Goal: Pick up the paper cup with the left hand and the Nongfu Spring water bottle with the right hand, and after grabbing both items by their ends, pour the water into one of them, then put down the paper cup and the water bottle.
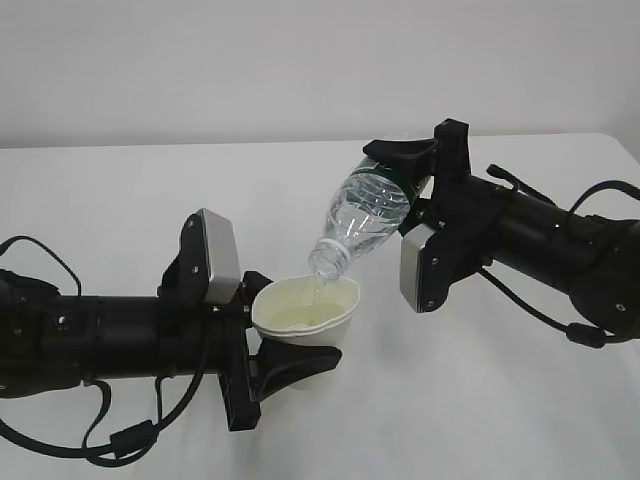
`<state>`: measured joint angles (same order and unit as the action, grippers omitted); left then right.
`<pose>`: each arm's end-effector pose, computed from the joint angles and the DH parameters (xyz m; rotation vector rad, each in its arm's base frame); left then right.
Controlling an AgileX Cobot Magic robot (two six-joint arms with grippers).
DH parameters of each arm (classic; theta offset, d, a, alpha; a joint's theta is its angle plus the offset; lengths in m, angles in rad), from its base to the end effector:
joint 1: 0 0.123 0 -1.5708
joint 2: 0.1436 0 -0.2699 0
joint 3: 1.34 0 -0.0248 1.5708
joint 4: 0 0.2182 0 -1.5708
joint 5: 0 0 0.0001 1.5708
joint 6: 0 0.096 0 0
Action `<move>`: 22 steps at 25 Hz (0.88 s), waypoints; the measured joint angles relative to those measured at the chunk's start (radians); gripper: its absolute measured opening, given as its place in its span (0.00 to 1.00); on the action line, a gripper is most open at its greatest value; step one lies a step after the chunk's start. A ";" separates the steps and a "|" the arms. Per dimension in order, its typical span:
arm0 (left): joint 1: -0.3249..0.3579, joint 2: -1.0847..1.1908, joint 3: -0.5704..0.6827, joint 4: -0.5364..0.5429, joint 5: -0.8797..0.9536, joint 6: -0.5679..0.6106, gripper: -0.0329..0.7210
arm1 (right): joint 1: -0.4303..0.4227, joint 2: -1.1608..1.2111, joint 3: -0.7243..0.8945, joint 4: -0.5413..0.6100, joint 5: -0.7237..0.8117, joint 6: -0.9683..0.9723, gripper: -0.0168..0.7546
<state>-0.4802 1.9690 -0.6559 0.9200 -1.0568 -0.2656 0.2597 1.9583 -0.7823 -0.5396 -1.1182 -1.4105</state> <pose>0.2353 -0.1975 0.1299 1.1874 1.5513 -0.8644 0.3220 0.1314 0.1709 -1.5318 0.6032 -0.7028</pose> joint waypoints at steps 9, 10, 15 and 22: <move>0.000 0.000 0.000 0.000 0.000 0.000 0.60 | 0.000 0.000 0.000 0.005 0.000 -0.004 0.60; 0.000 0.000 0.000 0.000 0.000 0.000 0.60 | 0.000 0.000 0.000 0.005 0.000 -0.006 0.60; 0.000 0.000 0.000 0.000 0.000 0.000 0.60 | 0.000 -0.005 0.000 0.005 0.000 -0.010 0.60; 0.000 0.000 0.000 0.000 0.000 0.000 0.60 | 0.000 -0.026 -0.002 0.005 -0.002 -0.012 0.60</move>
<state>-0.4802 1.9690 -0.6559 0.9200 -1.0568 -0.2656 0.2597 1.9328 -0.7848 -0.5344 -1.1198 -1.4224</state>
